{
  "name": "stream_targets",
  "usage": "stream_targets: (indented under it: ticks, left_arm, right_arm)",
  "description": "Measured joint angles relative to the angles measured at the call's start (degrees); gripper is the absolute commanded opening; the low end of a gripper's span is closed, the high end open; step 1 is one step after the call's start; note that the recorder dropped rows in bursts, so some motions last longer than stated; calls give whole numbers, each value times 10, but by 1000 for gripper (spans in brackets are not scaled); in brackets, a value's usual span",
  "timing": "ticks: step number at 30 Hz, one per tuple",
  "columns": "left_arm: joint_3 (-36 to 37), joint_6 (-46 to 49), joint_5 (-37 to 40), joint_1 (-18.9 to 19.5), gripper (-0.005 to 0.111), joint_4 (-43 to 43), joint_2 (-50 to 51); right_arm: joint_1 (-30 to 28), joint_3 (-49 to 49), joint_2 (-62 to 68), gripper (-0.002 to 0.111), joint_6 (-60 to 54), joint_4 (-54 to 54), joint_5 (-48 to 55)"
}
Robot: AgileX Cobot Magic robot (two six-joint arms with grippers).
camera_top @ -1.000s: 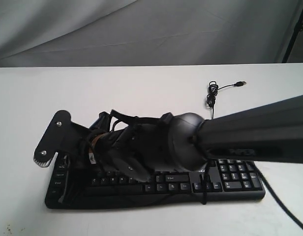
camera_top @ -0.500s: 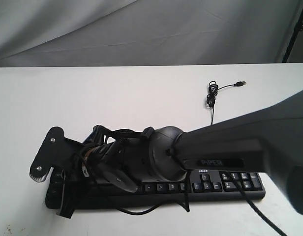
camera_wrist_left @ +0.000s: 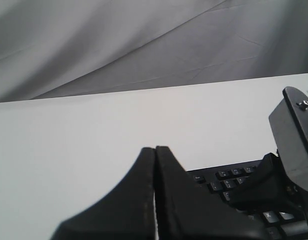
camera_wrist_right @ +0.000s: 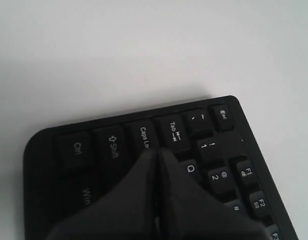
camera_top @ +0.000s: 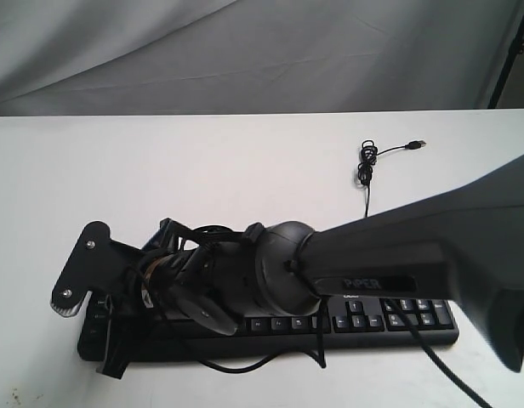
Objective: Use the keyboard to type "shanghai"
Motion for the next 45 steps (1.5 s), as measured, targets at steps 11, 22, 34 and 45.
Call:
stream_targets:
  ticks: [11,22,34,45]
  left_arm:
    - [0,0,0,0,0,0,0]
    - [0,0,0,0,0,0,0]
    - [0,0,0,0,0,0,0]
    - [0,0,0,0,0,0,0]
  right_arm:
    - [-3,-1,15,0,0,0,-4]
    - [-3,-1,15,0,-1,0,-4]
    - [-3,-1,-16,0,-2,0,9]
    - [-60,110,-123,0,45,15,21]
